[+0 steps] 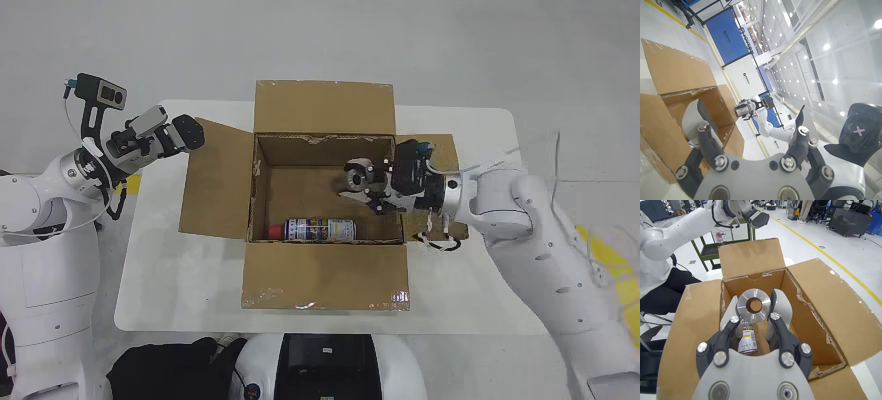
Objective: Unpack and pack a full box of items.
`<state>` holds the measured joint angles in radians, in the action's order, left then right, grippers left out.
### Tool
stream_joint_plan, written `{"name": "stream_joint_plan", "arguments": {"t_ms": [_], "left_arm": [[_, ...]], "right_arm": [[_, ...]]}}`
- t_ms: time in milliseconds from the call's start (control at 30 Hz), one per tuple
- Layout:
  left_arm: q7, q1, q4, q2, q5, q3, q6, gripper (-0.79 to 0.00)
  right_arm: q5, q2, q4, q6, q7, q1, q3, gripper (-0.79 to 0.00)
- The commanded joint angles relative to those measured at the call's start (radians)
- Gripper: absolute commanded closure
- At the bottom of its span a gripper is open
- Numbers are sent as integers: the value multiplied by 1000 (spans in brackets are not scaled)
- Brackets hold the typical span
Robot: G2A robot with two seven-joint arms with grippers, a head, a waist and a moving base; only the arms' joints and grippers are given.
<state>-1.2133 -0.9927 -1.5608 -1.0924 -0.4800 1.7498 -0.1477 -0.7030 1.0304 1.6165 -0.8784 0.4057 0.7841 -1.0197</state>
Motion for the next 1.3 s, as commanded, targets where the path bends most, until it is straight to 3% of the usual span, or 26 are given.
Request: {"name": "stream_joint_plan", "arguments": {"t_ms": [0, 400, 967, 1267], "left_arm": [[0, 0, 0, 0, 0, 0, 0, -785], [0, 0, 0, 0, 0, 0, 0, -785], [0, 0, 0, 0, 0, 0, 0, -785], [0, 0, 0, 0, 0, 0, 0, -785]], "right_arm": [[-22, 14, -40, 11, -8, -36, 47, 0], [-53, 89, -168, 83, 49, -196, 242, 0], [-50, 196, -360, 90, 58, -316, 430, 0], [-70, 259, -417, 187, 210, -386, 514, 0]]}}
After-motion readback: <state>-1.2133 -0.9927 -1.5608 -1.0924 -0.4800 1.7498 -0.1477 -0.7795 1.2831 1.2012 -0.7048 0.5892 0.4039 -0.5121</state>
